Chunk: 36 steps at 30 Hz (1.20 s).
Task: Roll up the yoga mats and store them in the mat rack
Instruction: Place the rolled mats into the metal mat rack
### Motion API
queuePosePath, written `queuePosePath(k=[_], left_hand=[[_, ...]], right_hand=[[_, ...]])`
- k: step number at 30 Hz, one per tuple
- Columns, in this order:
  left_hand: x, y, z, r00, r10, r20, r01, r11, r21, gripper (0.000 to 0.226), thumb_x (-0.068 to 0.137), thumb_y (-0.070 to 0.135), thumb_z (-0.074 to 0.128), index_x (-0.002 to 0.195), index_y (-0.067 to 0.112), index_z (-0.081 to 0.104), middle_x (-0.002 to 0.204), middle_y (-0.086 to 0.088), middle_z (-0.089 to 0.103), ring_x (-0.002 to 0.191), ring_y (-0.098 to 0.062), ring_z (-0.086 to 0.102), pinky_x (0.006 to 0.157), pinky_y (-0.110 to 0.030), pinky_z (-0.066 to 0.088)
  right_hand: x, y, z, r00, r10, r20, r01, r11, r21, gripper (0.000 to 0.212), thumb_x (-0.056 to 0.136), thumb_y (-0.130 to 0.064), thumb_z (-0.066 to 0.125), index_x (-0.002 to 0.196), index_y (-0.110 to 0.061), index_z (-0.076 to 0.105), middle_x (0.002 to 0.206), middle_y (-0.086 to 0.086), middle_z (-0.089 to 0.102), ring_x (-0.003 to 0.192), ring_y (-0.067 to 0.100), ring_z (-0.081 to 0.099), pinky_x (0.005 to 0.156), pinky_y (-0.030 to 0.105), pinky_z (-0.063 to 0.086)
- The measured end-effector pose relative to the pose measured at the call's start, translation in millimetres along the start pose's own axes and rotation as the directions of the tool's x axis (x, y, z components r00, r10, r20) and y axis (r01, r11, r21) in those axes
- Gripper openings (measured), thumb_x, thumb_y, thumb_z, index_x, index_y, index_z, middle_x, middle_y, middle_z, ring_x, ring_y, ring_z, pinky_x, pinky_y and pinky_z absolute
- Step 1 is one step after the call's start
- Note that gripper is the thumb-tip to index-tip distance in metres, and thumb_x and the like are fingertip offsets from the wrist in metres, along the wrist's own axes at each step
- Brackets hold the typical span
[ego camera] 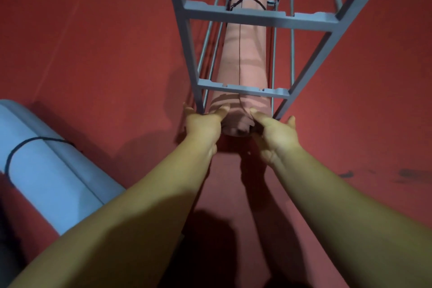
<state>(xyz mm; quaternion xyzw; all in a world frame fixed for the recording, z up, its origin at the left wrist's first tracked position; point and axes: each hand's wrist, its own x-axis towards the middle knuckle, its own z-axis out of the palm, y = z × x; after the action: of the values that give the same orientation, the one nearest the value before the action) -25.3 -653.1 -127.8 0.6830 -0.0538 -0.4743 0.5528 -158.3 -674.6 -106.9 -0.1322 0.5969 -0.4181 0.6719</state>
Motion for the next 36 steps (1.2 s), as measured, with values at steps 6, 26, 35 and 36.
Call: queuePosePath(k=[6, 26, 35, 36], left_hand=[[10.9, -1.2, 4.9, 0.992, 0.112, 0.052, -0.107, 0.989, -0.102, 0.14, 0.06, 0.032, 0.092, 0.161, 0.034, -0.004, 0.138, 0.0, 0.061, 0.116, -0.021, 0.067, 0.105, -0.049, 0.051], [-77.0, -12.1, -154.1, 0.95, 0.303, 0.075, -0.308, 0.866, 0.393, 0.084, 0.089, 0.026, 0.077, 0.156, 0.042, 0.028, 0.125, 0.002, 0.062, 0.116, -0.017, 0.065, 0.101, -0.041, 0.054], [-154.2, -34.7, -321.6, 0.849, 0.486, -0.208, -0.217, 0.68, 0.7, 0.092, 0.085, 0.04, 0.078, 0.16, 0.027, 0.025, 0.155, -0.008, 0.04, 0.143, -0.024, 0.039, 0.12, -0.042, 0.032], [-153.6, -42.6, -330.1, 0.87, 0.418, -0.261, -0.17, 0.751, 0.638, 0.098, 0.081, 0.046, 0.077, 0.161, 0.029, 0.022, 0.157, -0.007, 0.039, 0.144, -0.023, 0.039, 0.12, -0.042, 0.033]], right_hand=[[9.7, -6.4, 8.9, 0.999, -0.046, 0.0, 0.046, 0.999, 0.009, 0.132, 0.075, -0.007, 0.087, 0.16, -0.035, -0.011, 0.132, 0.008, 0.062, 0.091, 0.025, 0.074, 0.058, 0.038, 0.059], [-77.2, 77.4, -26.2, 0.973, -0.091, 0.214, 0.192, 0.835, -0.516, 0.099, 0.046, -0.06, 0.084, 0.134, -0.043, 0.041, 0.125, 0.001, 0.06, 0.092, 0.019, 0.068, 0.085, 0.058, 0.059], [-153.3, 169.8, 46.7, 0.777, 0.27, 0.568, 0.421, 0.449, -0.788, 0.086, 0.084, -0.044, 0.078, 0.156, -0.032, 0.032, 0.156, 0.005, 0.041, 0.135, 0.018, 0.047, 0.11, 0.035, 0.04], [-157.6, 176.7, 51.9, 0.768, 0.31, 0.56, 0.421, 0.416, -0.806, 0.089, 0.085, -0.047, 0.076, 0.159, -0.033, 0.027, 0.158, 0.005, 0.038, 0.137, 0.02, 0.046, 0.109, 0.033, 0.04]])
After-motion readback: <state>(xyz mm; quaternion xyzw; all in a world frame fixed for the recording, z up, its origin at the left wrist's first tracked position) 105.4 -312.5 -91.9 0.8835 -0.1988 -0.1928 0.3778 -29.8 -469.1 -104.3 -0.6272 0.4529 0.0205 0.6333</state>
